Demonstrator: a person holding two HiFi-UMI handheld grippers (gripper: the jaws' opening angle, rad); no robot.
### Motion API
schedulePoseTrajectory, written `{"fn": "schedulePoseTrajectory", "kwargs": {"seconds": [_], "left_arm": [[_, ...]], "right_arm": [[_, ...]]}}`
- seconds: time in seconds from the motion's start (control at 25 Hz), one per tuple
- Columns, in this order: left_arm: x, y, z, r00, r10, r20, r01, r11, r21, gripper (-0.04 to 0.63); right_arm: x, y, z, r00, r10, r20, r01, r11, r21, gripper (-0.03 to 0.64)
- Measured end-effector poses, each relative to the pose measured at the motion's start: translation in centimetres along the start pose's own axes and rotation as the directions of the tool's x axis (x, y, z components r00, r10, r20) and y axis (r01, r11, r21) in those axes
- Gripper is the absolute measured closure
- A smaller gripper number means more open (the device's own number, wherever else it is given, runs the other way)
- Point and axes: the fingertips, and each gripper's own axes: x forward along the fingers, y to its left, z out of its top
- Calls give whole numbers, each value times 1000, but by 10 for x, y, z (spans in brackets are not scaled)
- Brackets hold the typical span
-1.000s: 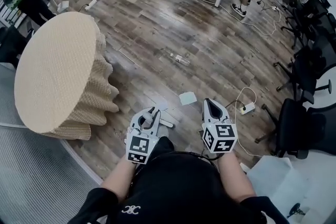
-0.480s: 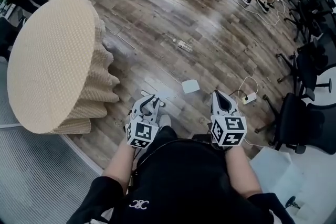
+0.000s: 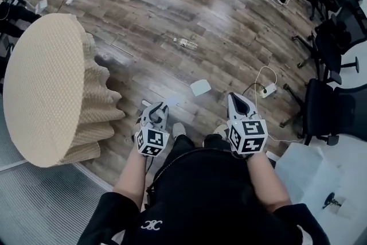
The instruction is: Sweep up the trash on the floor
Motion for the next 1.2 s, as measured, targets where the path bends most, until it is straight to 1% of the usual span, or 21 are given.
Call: {"fn": "schedulePoseTrajectory", "kwargs": {"seconds": [0.16, 0.28, 0.4, 0.6, 0.76, 0.88, 1.08, 1.2], "left_arm": [[33, -19, 19, 999, -53, 3, 53, 998, 43, 534], [48, -36, 33, 995, -97, 3, 97, 992, 79, 534], [62, -51, 48, 990, -139, 7, 137, 984, 111, 534], [85, -77, 75, 976, -217, -1, 214, 963, 164, 534], [96, -101, 94, 958, -287, -2, 281, 938, 203, 534], [101, -116, 107, 948, -319, 10, 310, 927, 210, 534], [106, -132, 127, 942, -336, 27, 325, 926, 191, 534], [104, -141, 138, 933, -360, 32, 349, 921, 174, 534]], "right_arm": [[-9, -24, -16, 999, -27, -26, 28, 998, 64, 603], [-19, -45, -28, 998, -50, -39, 55, 989, 140, 603], [-30, -67, -36, 995, -87, -40, 93, 979, 181, 603], [-48, -98, -49, 988, -146, -40, 151, 963, 225, 603], [-62, -119, -59, 982, -183, -37, 186, 941, 284, 603], [-70, -131, -68, 977, -211, -36, 212, 932, 295, 603], [-81, -145, -81, 971, -234, -46, 237, 917, 320, 603], [-88, -154, -83, 969, -245, -42, 244, 910, 336, 603]]}}
